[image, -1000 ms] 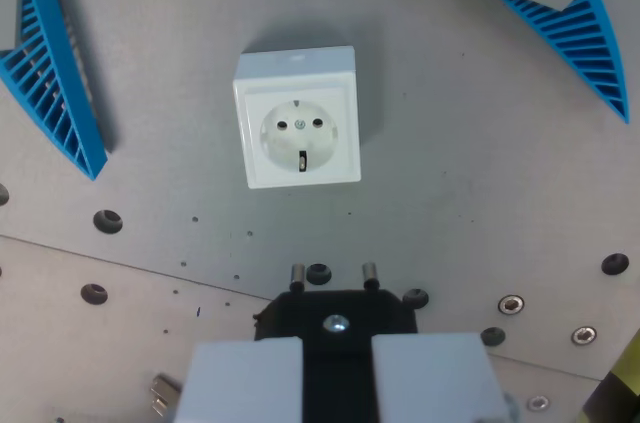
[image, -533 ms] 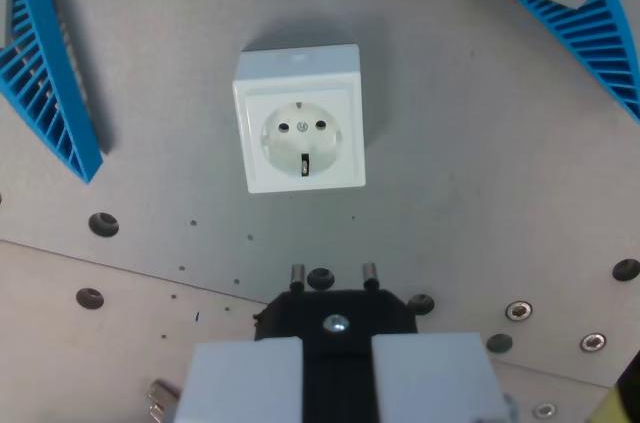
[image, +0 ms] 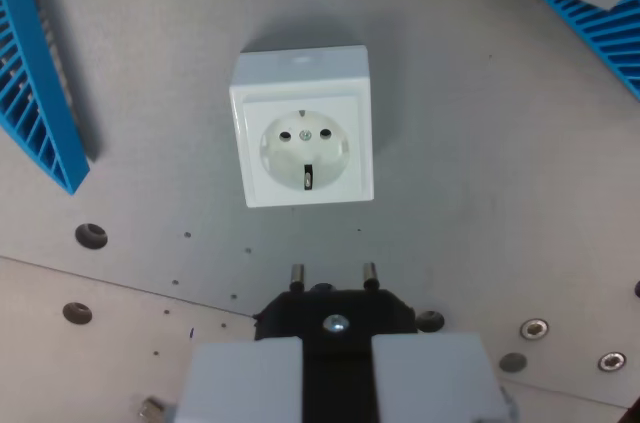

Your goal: Move above the white socket

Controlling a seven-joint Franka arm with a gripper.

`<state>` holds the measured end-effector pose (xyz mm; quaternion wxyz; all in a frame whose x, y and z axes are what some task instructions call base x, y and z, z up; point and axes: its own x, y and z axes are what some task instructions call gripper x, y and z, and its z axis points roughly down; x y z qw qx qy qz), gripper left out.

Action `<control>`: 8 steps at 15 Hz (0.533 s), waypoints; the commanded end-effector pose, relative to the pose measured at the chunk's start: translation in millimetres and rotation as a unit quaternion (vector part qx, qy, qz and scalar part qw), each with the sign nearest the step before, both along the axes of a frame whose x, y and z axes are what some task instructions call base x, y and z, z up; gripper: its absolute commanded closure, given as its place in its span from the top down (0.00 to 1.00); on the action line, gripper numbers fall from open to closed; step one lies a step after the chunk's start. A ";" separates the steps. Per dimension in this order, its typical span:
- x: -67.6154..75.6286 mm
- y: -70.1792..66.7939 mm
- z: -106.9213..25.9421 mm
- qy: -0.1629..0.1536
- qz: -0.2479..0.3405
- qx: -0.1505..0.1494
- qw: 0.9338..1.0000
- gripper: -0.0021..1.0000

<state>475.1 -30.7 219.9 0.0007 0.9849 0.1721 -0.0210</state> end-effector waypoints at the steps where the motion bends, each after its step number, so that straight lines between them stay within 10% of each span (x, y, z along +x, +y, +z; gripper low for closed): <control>1: -5.4 0.3 -11.9 -0.045 0.021 0.001 0.999 0.00; 8: -9.7 1.4 -37.3 -0.042 0.026 0.001 0.999 0.00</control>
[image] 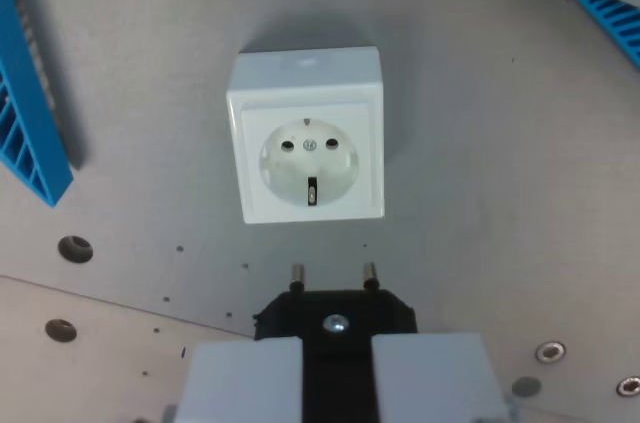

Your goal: Move above the white socket

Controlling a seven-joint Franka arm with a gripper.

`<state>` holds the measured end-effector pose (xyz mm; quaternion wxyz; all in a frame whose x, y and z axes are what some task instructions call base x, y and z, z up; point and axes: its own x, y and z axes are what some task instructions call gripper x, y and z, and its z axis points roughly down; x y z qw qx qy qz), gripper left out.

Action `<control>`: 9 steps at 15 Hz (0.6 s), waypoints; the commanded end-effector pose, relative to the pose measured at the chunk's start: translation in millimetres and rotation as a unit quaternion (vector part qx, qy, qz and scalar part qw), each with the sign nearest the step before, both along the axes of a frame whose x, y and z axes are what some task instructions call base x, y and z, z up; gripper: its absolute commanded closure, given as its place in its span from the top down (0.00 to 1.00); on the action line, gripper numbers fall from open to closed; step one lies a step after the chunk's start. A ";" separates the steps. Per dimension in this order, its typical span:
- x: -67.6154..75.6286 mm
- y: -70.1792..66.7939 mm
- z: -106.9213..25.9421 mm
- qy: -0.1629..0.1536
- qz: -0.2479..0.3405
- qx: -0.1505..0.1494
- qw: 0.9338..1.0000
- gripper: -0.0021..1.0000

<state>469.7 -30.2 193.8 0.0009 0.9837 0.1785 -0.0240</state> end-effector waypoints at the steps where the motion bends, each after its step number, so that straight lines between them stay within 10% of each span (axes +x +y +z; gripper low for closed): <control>1: -5.2 1.1 -15.3 -0.045 0.019 0.002 0.999 0.00; 9: -12.7 2.9 -45.8 -0.046 0.024 0.003 0.999 0.00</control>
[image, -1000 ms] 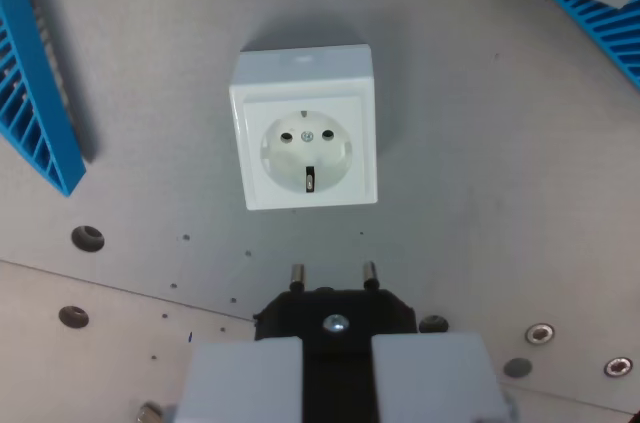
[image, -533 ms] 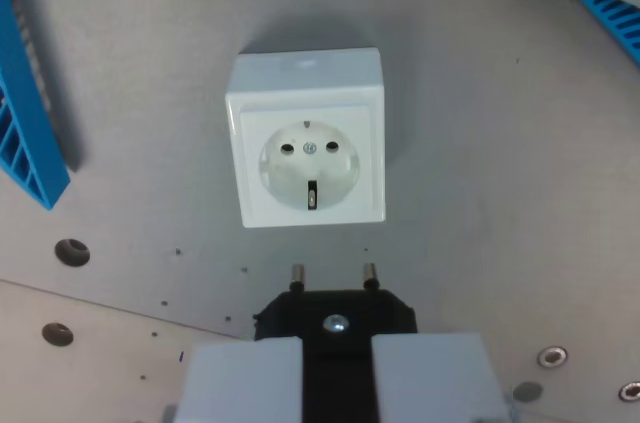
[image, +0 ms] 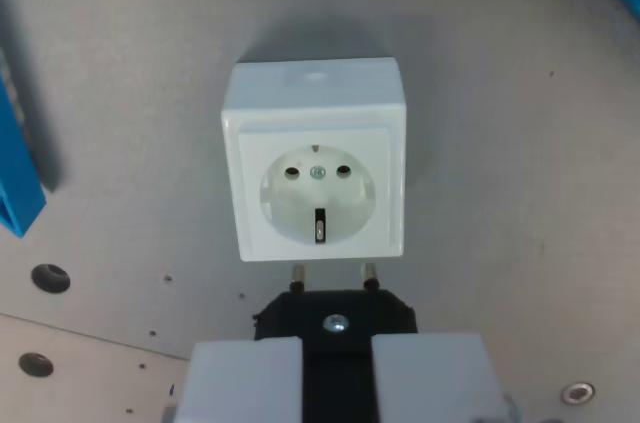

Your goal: Move above the white socket

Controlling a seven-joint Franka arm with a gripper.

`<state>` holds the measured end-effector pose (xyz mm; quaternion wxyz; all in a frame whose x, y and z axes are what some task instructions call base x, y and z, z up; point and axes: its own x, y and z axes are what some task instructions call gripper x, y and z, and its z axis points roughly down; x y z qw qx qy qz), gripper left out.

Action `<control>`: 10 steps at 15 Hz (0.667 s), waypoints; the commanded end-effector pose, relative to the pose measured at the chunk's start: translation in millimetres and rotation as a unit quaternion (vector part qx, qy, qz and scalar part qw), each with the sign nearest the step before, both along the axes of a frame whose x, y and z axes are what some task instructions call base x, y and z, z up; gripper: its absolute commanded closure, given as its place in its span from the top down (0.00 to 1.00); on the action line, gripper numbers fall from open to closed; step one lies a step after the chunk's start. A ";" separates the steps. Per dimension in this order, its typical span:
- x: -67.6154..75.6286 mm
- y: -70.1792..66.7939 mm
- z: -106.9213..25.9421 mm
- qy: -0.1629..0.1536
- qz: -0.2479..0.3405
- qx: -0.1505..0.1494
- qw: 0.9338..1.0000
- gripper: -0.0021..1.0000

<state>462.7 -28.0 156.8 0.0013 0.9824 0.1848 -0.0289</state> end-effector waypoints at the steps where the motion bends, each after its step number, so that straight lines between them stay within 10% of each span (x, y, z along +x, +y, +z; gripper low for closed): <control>1: -6.5 0.9 -12.3 -0.051 0.018 0.005 0.999 0.00; 10: -12.9 1.6 -36.4 -0.053 0.023 0.006 0.998 0.00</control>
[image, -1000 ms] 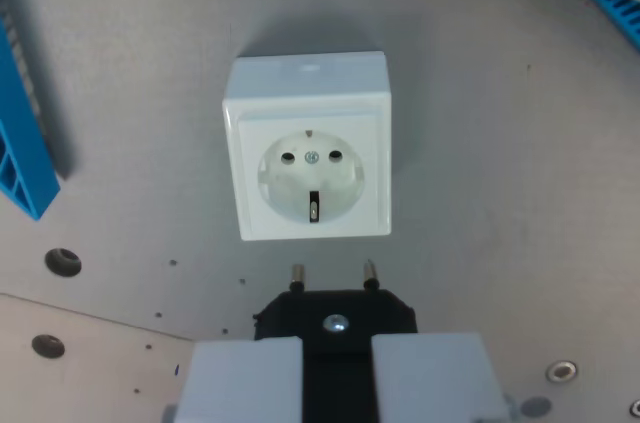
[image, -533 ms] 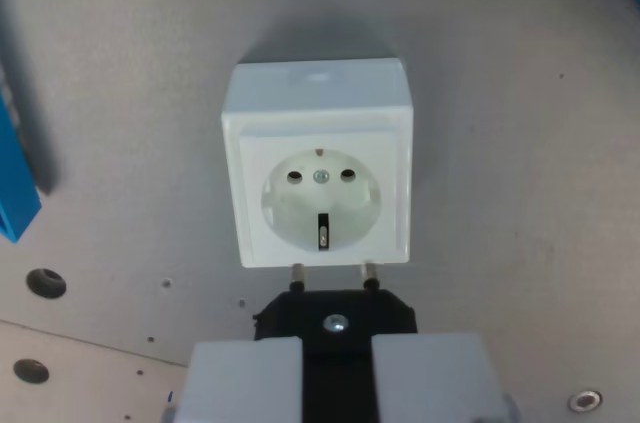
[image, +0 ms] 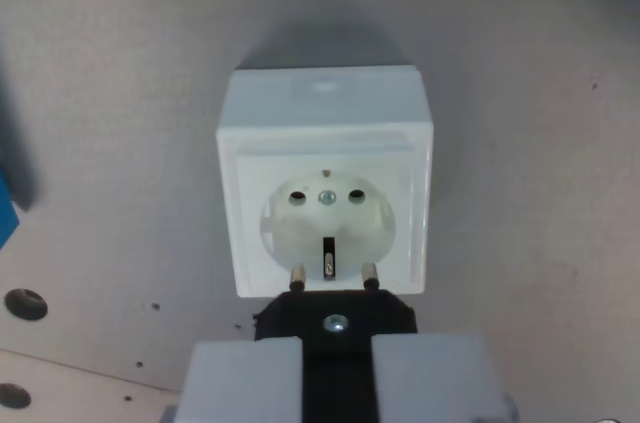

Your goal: Move above the white socket

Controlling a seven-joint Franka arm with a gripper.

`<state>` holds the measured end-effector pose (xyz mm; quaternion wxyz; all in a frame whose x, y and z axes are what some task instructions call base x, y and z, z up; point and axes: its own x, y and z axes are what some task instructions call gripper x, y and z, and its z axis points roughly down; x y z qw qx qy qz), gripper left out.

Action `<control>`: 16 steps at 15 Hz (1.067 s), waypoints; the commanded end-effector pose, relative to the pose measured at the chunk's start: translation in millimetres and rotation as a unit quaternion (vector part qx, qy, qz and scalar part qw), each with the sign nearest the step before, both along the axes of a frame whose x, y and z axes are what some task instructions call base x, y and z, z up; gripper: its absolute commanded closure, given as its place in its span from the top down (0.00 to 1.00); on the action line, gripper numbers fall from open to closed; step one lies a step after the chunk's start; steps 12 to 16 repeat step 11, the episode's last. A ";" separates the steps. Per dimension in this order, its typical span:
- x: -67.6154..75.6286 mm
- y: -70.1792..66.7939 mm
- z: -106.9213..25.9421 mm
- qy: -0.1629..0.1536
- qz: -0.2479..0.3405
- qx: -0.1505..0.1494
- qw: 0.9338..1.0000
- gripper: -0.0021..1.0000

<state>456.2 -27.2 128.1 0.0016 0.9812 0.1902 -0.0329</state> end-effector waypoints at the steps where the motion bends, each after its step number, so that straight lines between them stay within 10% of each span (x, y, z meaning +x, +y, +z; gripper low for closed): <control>1: -7.1 0.9 -9.8 -0.057 0.017 0.007 0.998 0.00; 16: -11.1 1.9 -21.8 -0.057 0.013 0.008 0.998 0.00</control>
